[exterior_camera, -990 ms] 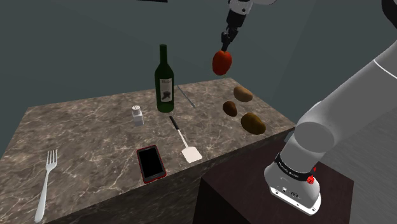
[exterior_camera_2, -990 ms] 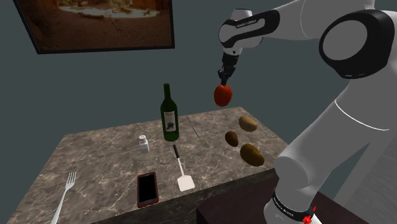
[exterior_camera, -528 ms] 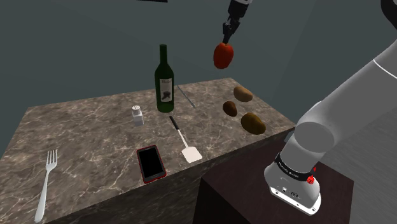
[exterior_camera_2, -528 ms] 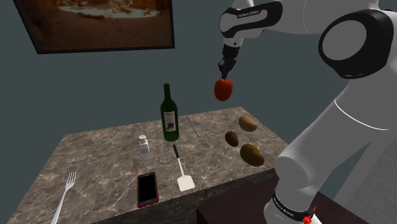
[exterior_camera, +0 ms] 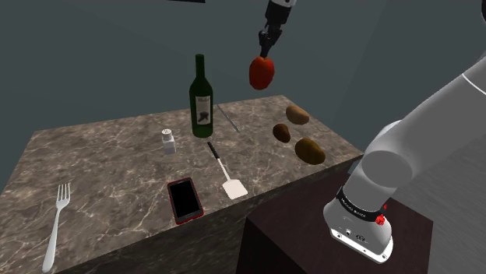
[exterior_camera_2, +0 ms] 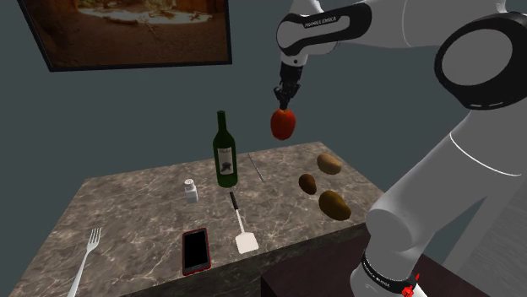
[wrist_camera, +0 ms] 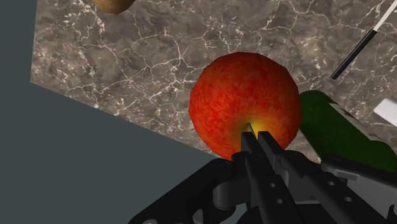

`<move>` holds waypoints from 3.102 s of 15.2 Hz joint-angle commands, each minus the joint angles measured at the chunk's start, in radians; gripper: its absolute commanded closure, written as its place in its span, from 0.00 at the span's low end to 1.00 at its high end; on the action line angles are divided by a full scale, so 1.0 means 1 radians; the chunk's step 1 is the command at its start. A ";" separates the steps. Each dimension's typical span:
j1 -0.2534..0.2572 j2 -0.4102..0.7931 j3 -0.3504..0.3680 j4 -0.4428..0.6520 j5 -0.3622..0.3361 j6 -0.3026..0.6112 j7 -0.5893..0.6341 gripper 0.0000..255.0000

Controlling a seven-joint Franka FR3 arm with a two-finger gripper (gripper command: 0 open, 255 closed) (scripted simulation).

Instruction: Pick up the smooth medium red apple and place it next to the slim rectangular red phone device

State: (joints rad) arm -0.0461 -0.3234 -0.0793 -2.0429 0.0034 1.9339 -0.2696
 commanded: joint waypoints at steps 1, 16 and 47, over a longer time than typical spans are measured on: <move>0.018 -0.012 0.038 -0.026 0.000 0.015 0.056 1.00; 0.136 0.073 0.295 -0.028 -0.014 0.099 0.434 1.00; 0.588 0.910 0.540 0.829 -0.442 -0.070 1.149 1.00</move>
State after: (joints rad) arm 0.5344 0.5730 0.4634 -1.2193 -0.4318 1.8567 0.8706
